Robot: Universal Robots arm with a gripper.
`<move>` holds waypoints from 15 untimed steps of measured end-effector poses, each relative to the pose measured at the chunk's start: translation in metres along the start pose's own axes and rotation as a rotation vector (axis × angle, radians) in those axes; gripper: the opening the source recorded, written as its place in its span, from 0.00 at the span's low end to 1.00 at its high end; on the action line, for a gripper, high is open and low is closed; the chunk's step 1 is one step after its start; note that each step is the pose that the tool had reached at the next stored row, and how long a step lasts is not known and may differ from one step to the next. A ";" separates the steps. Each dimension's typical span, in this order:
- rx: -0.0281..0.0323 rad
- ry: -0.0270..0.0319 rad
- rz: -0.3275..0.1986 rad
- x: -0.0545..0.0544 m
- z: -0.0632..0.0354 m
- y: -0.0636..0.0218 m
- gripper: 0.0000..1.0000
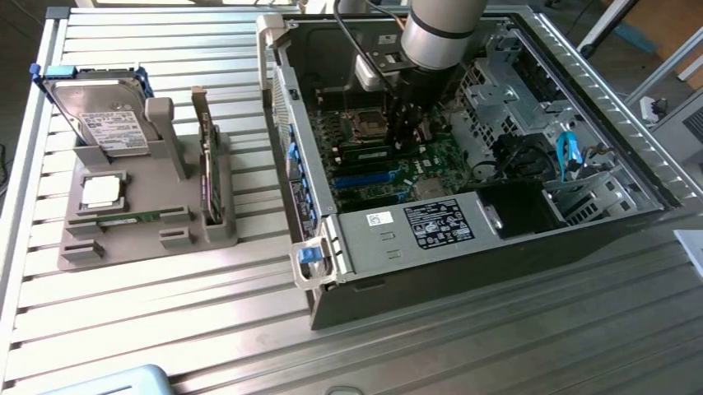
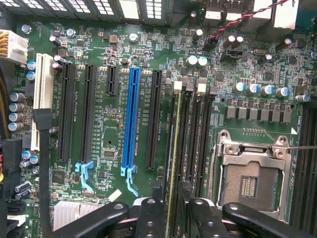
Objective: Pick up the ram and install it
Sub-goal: 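Insert the ram into the slot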
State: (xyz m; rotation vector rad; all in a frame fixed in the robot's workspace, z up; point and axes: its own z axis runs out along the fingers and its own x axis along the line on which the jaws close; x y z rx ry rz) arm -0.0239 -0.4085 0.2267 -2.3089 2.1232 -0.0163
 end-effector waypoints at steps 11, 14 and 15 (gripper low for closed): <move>-0.0046 0.0534 -0.001 0.000 -0.0398 -0.0015 0.27; -0.0049 0.0587 -0.001 0.000 -0.0536 -0.0017 0.27; -0.0053 0.0623 -0.001 0.000 -0.0589 -0.0017 0.27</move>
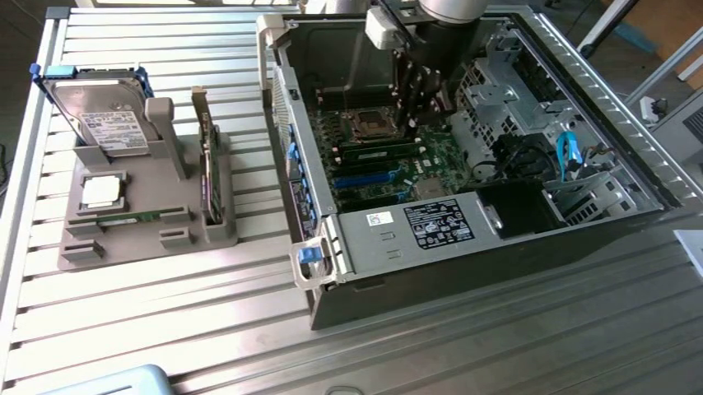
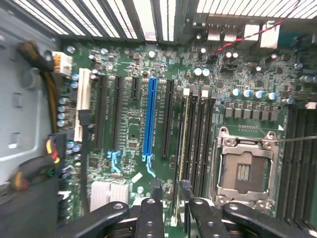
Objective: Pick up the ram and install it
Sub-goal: 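Insert the ram into the slot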
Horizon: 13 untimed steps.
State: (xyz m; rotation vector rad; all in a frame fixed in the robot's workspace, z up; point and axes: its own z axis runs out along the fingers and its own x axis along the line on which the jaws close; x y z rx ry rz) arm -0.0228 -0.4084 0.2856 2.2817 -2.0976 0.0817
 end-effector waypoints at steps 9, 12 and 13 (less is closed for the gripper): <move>-0.0024 0.0292 0.000 0.001 -0.0200 -0.0001 0.27; -0.0025 0.0293 0.000 0.001 -0.0200 -0.0001 0.27; -0.0024 0.0293 0.000 0.001 -0.0200 -0.0001 0.13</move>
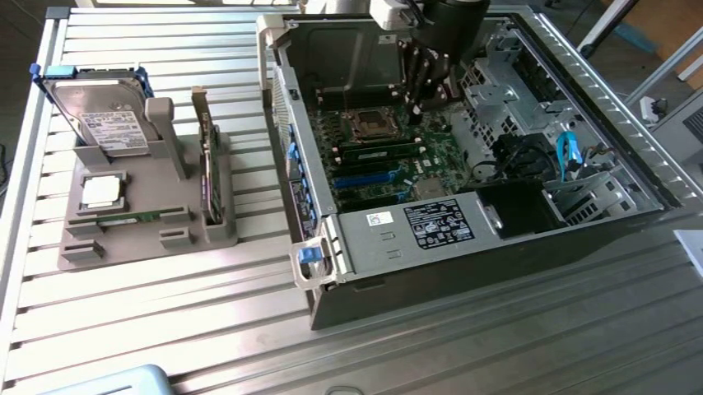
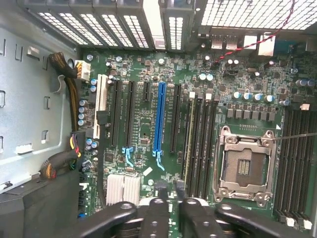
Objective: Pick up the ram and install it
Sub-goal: 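Insert the ram into the slot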
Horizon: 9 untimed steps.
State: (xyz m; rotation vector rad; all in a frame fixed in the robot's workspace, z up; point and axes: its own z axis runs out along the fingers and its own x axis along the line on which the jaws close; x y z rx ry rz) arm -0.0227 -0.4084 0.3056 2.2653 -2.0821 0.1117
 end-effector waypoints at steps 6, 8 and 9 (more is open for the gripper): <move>0.0052 -0.0613 0.001 0.001 0.0002 0.0001 0.11; 0.0084 -0.1007 0.001 0.002 0.0002 0.0004 0.11; 0.0085 -0.1009 0.001 0.002 0.0002 0.0003 0.11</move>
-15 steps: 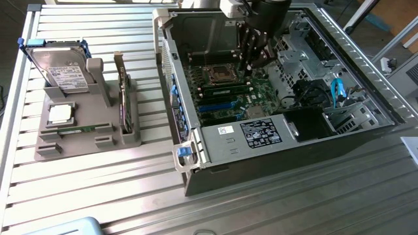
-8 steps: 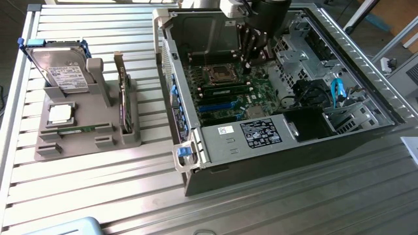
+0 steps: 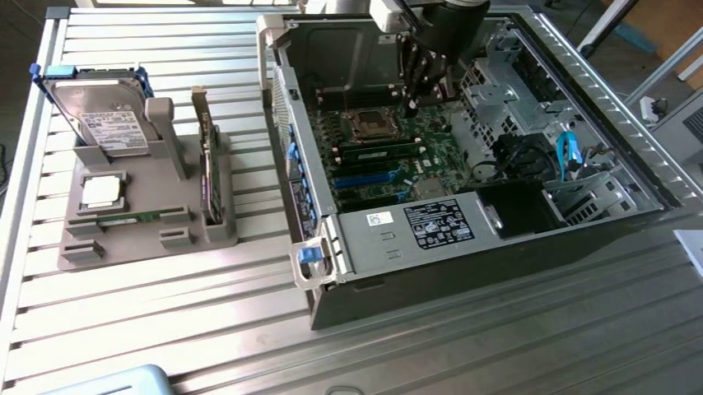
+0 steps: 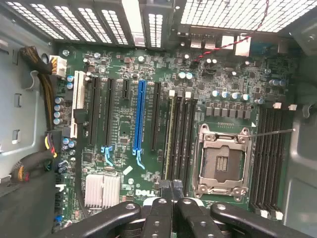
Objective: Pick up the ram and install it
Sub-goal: 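Insert the ram into the slot, then press down the ram until it locks into place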
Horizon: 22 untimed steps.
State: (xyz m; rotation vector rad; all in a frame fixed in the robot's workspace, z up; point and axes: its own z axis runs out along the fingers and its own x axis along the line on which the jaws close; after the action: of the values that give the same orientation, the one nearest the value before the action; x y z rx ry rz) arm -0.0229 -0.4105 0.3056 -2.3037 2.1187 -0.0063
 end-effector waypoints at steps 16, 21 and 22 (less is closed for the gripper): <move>-0.0009 -0.0001 0.000 0.002 0.0009 -0.0231 0.11; -0.0008 -0.0003 0.000 0.002 0.0020 -0.0231 0.11; -0.0009 -0.0001 0.000 0.002 0.0030 -0.0231 0.11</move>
State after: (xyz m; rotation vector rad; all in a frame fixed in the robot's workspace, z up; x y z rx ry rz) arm 0.0003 -0.4106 0.3029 -2.3041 2.1192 -0.0052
